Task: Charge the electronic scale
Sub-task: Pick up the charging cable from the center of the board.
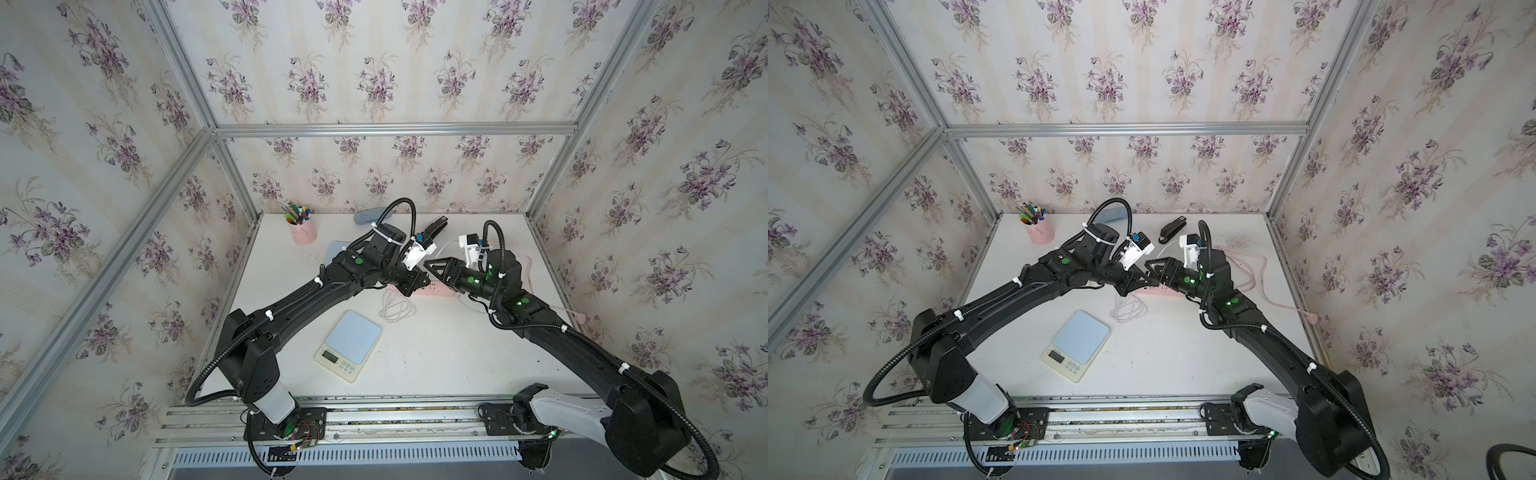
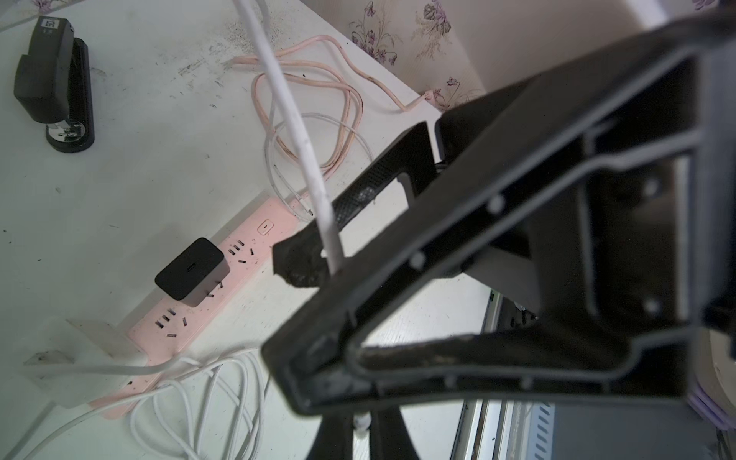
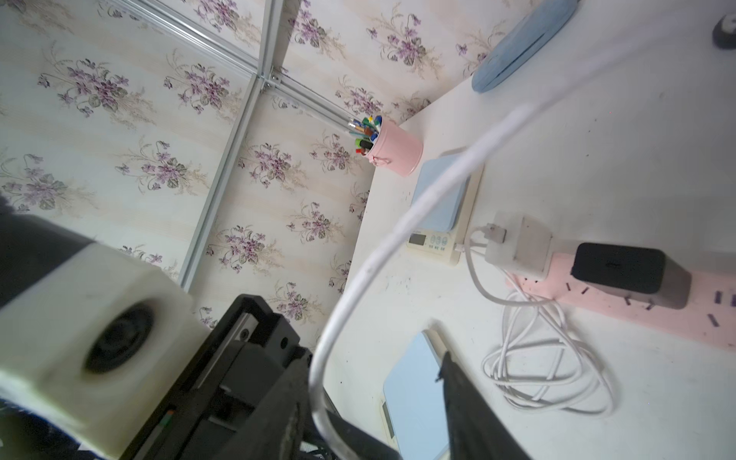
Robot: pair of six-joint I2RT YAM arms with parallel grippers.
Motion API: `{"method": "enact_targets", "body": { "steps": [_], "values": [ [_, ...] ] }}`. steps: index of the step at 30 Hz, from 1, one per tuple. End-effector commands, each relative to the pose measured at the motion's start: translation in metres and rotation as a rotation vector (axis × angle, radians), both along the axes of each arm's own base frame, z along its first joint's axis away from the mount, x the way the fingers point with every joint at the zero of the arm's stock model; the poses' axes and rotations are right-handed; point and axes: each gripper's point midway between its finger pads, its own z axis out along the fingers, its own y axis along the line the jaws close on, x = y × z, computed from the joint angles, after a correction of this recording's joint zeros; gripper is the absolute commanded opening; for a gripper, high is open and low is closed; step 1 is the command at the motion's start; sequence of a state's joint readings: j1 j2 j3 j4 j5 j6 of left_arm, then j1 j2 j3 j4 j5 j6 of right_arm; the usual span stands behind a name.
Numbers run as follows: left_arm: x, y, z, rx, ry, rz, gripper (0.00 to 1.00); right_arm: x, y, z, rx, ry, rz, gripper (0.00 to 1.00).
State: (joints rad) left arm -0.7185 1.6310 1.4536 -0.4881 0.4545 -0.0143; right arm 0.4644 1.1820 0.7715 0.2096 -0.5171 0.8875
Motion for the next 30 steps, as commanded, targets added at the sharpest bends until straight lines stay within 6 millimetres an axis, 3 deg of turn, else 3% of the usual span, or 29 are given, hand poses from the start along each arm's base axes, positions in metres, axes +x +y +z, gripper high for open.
{"method": "enact_targets", "body": {
  "steps": [1,5,6,10,11,15,26,30],
  "values": [
    [-0.005,0.002,0.001,0.01,-0.007,-0.032,0.0,-0.002,0.013,0.011,0.042,-0.022,0.079,0.38],
    [-0.002,0.006,0.0,0.031,-0.031,-0.017,0.03,0.001,0.013,0.01,0.011,-0.038,0.082,0.01],
    [-0.001,0.007,0.0,0.035,-0.036,-0.014,0.08,0.005,0.007,0.009,0.003,-0.045,0.038,0.0],
    [-0.001,0.009,0.002,-0.003,-0.009,0.013,0.47,0.016,-0.019,0.019,0.084,-0.046,-0.103,0.0],
    [-0.001,0.009,0.003,-0.022,-0.006,0.015,0.51,0.017,-0.021,0.02,0.104,-0.04,-0.115,0.0],
    [-0.002,0.005,0.003,-0.127,0.023,0.019,0.51,0.017,-0.02,0.024,0.149,-0.021,-0.106,0.0],
    [0.001,-0.006,0.004,-0.228,0.035,0.011,0.37,0.016,-0.019,0.023,0.167,0.001,-0.101,0.0],
    [0.001,-0.005,0.005,-0.23,0.03,0.015,0.24,0.015,-0.019,0.022,0.167,0.005,-0.098,0.0]
  ]
}}
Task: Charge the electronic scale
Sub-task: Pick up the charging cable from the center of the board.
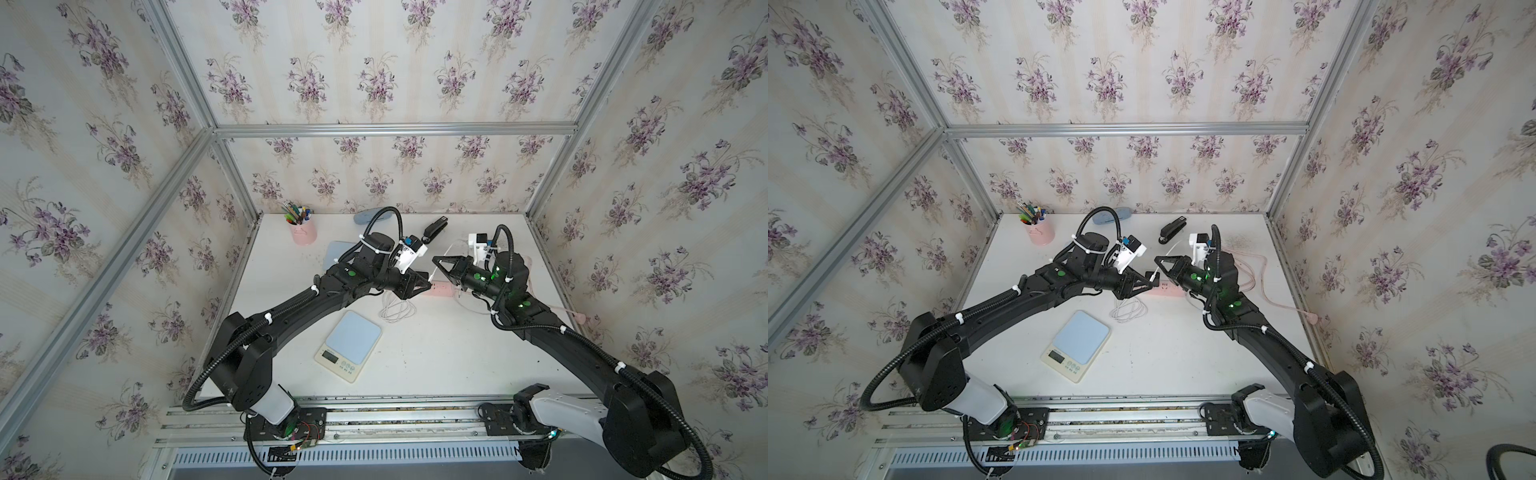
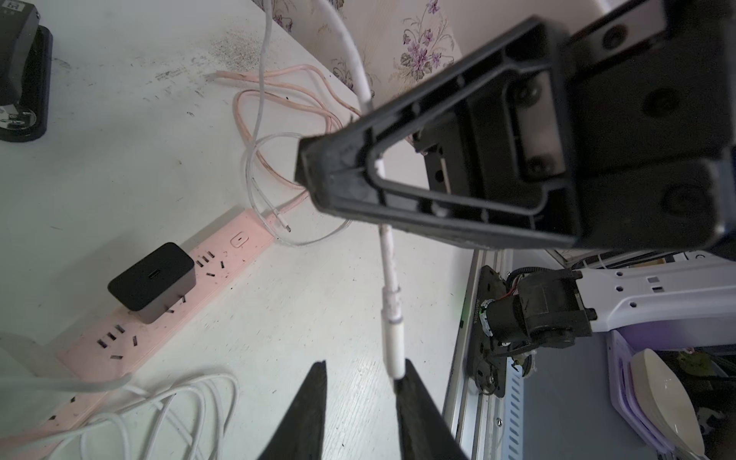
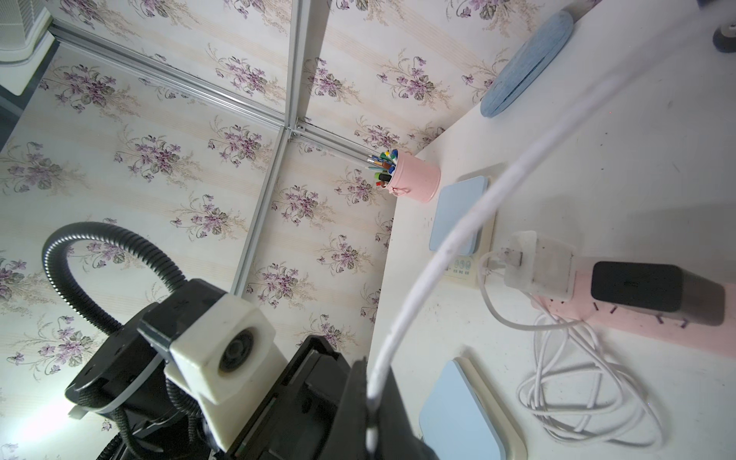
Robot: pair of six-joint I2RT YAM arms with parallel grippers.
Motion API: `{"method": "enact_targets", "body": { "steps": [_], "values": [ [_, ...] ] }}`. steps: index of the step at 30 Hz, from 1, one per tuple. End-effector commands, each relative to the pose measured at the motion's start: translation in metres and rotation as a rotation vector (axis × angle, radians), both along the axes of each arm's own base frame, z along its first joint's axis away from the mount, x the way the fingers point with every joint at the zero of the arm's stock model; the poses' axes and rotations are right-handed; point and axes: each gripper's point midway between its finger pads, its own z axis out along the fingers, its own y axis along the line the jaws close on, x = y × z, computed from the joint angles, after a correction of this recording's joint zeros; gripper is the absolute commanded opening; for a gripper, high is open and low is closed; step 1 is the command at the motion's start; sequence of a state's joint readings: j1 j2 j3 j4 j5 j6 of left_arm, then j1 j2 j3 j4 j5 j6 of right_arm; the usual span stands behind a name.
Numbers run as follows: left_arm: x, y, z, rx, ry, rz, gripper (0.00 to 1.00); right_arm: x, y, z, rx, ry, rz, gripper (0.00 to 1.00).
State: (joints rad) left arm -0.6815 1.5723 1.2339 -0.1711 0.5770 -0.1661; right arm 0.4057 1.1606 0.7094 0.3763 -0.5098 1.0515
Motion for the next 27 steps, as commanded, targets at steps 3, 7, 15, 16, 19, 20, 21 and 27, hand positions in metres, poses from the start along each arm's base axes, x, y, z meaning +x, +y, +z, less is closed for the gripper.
{"method": "enact_targets", "body": {
  "steps": [3,7,15,16,19,20,21,27],
  "values": [
    [0.002,-0.002,0.009,-0.036,-0.025,-0.005,0.1,0.0,0.002,0.008,0.025,-0.011,0.008,0.0],
    [0.003,0.003,0.006,-0.028,-0.033,0.003,0.0,-0.004,0.003,0.009,0.016,-0.013,0.027,0.0],
    [0.002,0.018,0.004,0.069,-0.096,-0.028,0.0,-0.02,0.014,-0.007,-0.154,0.021,0.191,0.35],
    [0.002,0.018,0.004,0.078,-0.102,-0.034,0.0,-0.022,0.016,-0.009,-0.168,0.026,0.212,0.35],
    [0.001,0.017,0.003,0.087,-0.1,-0.051,0.0,-0.023,0.02,-0.01,-0.176,0.03,0.247,0.33],
    [0.001,0.017,0.003,0.089,-0.099,-0.052,0.0,-0.024,0.021,-0.01,-0.176,0.03,0.254,0.32],
    [0.001,0.017,0.003,0.092,-0.099,-0.052,0.0,-0.023,0.022,-0.011,-0.178,0.035,0.26,0.32],
    [-0.001,0.019,0.002,0.1,-0.101,-0.057,0.0,-0.028,0.023,-0.016,-0.21,0.042,0.292,0.27]
  ]
}}
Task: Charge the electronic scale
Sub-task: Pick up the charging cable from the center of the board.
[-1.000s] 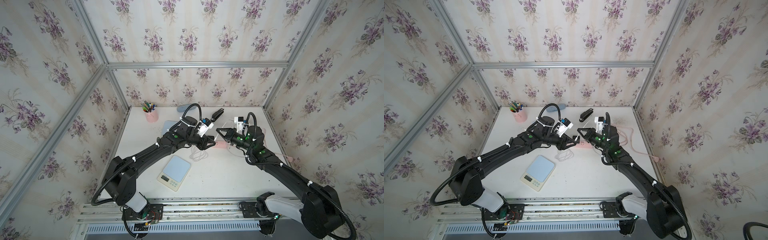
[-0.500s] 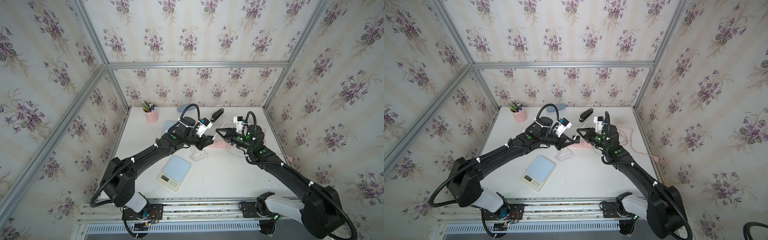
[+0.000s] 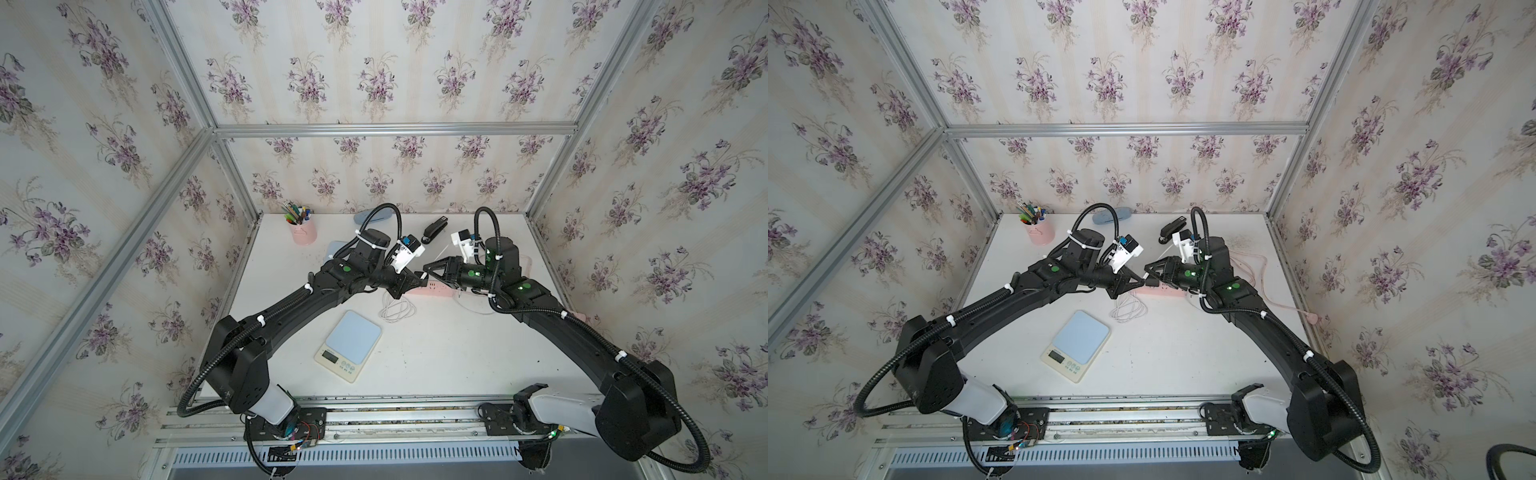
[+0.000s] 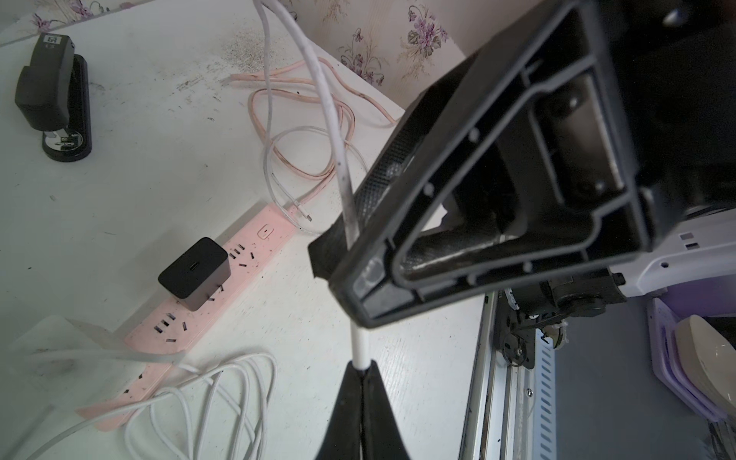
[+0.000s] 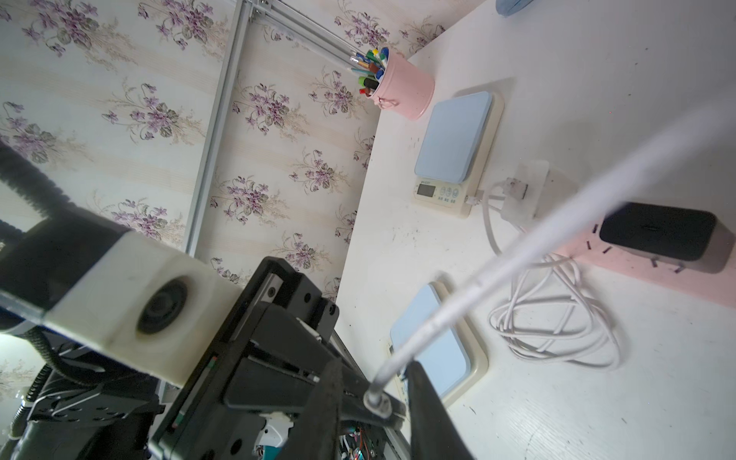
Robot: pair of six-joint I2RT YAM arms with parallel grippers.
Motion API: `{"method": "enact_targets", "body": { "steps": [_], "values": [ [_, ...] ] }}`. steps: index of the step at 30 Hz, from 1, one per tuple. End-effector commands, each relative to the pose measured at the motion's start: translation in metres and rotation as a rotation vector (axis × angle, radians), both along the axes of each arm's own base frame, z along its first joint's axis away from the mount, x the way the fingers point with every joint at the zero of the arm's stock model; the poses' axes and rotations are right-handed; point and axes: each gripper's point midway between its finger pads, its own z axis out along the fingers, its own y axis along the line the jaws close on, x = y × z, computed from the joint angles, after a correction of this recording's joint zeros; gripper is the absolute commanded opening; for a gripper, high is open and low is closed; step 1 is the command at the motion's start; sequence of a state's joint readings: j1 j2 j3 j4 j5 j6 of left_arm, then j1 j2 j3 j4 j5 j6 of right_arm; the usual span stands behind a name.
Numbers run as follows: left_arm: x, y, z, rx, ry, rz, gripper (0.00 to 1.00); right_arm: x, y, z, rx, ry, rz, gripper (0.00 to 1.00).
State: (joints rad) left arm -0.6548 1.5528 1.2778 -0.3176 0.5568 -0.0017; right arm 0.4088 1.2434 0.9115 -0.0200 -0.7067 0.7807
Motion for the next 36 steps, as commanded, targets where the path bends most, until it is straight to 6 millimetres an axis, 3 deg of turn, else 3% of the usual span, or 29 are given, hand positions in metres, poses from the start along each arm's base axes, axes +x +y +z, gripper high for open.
{"method": "enact_targets", "body": {
  "steps": [1,9,16,17,20,22,36],
  "values": [
    [-0.002,0.0,0.002,0.006,-0.021,-0.02,0.0,-0.006,0.001,-0.004,-0.023,-0.007,0.039,0.27],
    [-0.004,0.001,0.001,0.005,-0.012,-0.022,0.0,-0.01,0.012,-0.012,-0.037,0.009,0.087,0.26],
    [-0.004,0.001,0.0,0.008,-0.009,-0.024,0.0,-0.009,0.015,-0.007,-0.029,-0.005,0.099,0.08],
    [-0.004,0.001,-0.001,0.01,-0.011,-0.021,0.0,-0.01,0.015,-0.006,-0.027,-0.003,0.101,0.1],
    [-0.005,0.002,-0.002,0.016,-0.01,-0.022,0.0,-0.01,0.014,-0.005,-0.037,-0.002,0.101,0.33],
    [-0.006,0.003,-0.003,0.02,-0.01,-0.022,0.0,-0.007,0.013,-0.003,-0.058,-0.006,0.095,0.39],
    [-0.008,0.003,-0.012,0.047,-0.005,-0.024,0.0,-0.011,0.017,-0.016,-0.12,0.042,0.124,0.23]
  ]
}}
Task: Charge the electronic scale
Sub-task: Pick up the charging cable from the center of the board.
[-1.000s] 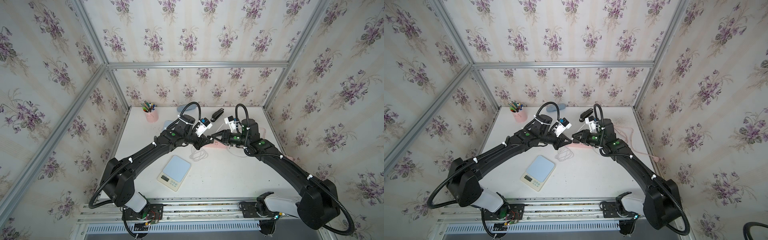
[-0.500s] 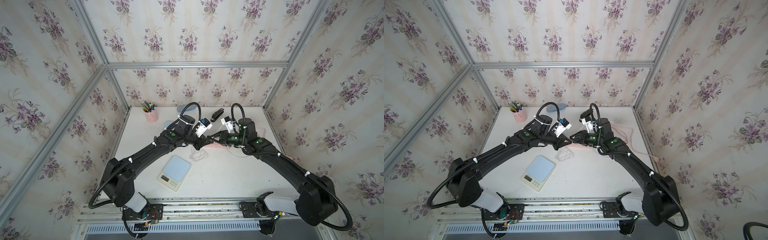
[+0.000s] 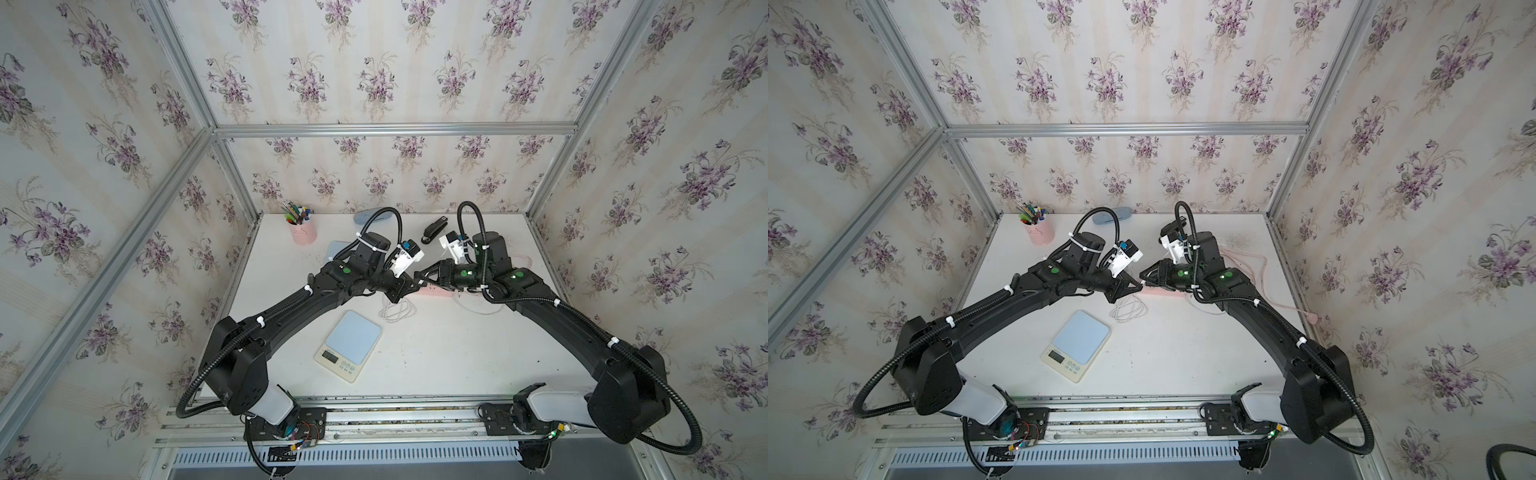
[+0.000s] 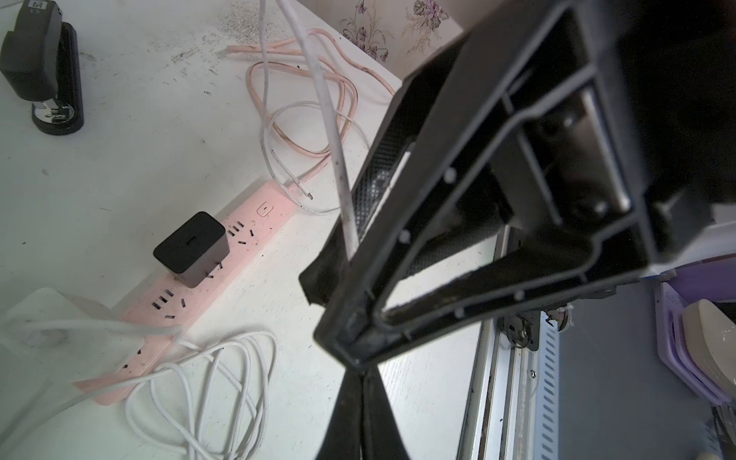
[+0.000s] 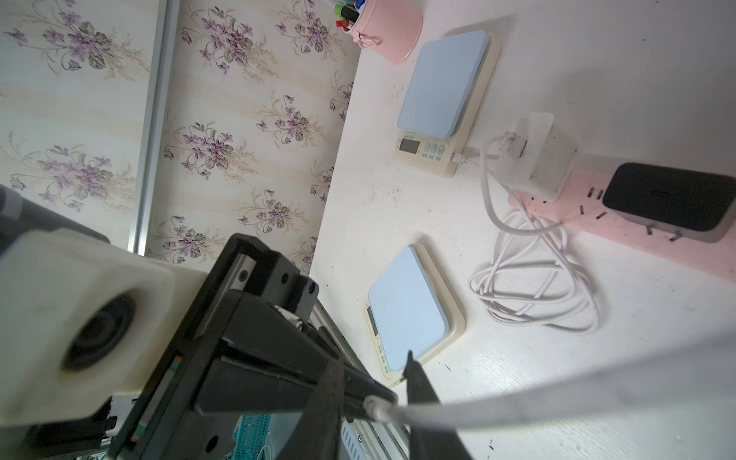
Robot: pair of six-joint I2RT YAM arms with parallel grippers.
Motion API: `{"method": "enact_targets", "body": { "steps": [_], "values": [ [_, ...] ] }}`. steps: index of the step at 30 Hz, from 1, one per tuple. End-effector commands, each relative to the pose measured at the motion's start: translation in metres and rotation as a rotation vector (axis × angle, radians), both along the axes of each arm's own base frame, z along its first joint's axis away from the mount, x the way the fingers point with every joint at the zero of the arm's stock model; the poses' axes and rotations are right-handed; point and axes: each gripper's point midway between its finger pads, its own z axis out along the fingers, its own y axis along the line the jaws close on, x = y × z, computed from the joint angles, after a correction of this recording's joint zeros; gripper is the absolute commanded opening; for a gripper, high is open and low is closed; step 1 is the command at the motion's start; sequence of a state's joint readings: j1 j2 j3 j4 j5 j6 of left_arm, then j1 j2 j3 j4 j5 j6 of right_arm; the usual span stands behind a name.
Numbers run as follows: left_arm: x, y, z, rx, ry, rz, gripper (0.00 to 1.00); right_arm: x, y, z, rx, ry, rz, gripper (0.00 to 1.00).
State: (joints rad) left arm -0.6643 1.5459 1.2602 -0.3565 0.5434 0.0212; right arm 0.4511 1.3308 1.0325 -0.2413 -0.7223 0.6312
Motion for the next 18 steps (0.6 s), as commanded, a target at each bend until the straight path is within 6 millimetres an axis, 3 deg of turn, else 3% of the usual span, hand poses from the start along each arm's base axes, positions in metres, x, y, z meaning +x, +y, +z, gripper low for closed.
{"method": "enact_targets", "body": {
  "steps": [1,6,9,10,14,18],
  "values": [
    [-0.001,-0.002,0.0,0.005,-0.02,-0.016,0.0,0.0,0.002,0.001,0.0,-0.001,0.01,0.19],
    [0.0,-0.001,0.0,0.013,-0.031,-0.01,0.0,-0.001,0.005,0.0,0.002,0.0,0.019,0.01],
    [0.001,0.001,-0.001,0.021,-0.037,0.002,0.0,-0.001,0.005,0.003,0.003,-0.009,0.018,0.0],
    [0.003,0.003,0.001,0.024,-0.044,0.012,0.04,0.0,0.004,0.004,0.0,-0.016,0.011,0.0],
    [0.009,0.015,0.006,0.043,-0.075,0.084,0.48,0.012,-0.005,0.011,-0.034,-0.084,-0.073,0.0],
    [0.014,0.035,0.008,0.046,-0.071,0.164,0.6,0.029,-0.02,0.013,-0.107,-0.221,-0.184,0.0]
  ]
}}
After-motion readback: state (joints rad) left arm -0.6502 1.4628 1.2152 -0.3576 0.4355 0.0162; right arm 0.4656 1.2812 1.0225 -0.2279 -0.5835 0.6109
